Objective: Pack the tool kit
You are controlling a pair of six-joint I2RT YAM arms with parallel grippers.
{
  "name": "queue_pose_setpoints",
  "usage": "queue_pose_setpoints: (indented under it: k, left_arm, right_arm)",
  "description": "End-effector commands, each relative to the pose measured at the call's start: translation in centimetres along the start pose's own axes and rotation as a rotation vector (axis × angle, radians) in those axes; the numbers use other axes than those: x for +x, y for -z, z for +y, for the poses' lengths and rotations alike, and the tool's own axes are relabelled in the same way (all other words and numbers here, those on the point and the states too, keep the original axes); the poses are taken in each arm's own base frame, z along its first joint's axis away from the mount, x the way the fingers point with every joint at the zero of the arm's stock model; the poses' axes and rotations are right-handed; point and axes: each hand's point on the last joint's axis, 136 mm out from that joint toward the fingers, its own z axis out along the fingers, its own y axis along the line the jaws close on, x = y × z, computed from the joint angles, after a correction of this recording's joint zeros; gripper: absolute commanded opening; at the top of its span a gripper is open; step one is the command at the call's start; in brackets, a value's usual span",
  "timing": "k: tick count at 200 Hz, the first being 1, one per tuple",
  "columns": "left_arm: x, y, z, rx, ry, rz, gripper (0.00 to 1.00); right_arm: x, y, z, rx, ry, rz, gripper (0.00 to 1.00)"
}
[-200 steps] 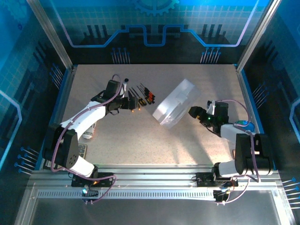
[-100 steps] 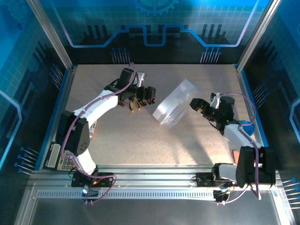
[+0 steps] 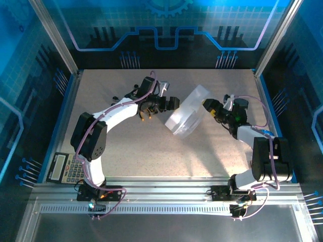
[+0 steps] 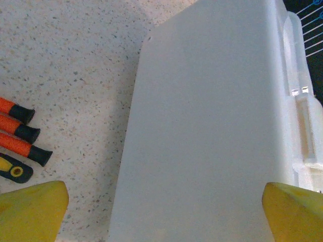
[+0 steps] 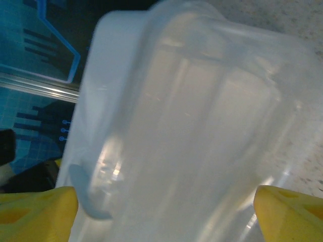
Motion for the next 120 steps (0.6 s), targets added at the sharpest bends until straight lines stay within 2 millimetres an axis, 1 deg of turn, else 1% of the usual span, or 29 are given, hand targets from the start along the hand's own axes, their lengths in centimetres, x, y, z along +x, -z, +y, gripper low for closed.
queue_pose_setpoints:
  k: [1,20,45,72,88,120]
  left_arm:
    - [1.9,0.1,-1.3,0.043,0.031,0.027,0.99]
    - [3.1,0.3,-1.5,0.046,0.04,0.039,0.99]
    - [4.6,0.6,-1.2,0.033,0.051,0.053,1.0]
    - [5.4,1.1,-0.6,0.01,0.056,0.051,0.99]
    - [6.1,1.1,0.0,-0.01,0.057,0.062,0.99]
    - [6.6,1.1,0.5,-0.027,0.056,0.069,0.99]
  right_arm:
    - [-1.0,-0.5,3.0,-0.088,0.049,-0.008,0.9]
    - [-0.9,-0.8,3.6,-0.1,0.056,0.001,0.9]
    - [-0.7,-1.1,4.3,-0.114,0.068,0.014,0.9]
    - [-0.5,-1.3,4.9,-0.127,0.073,0.023,0.9]
    - [-0.4,-1.3,5.4,-0.135,0.078,0.027,0.89]
    - [-0.2,-1.1,6.3,-0.143,0.093,0.031,0.89]
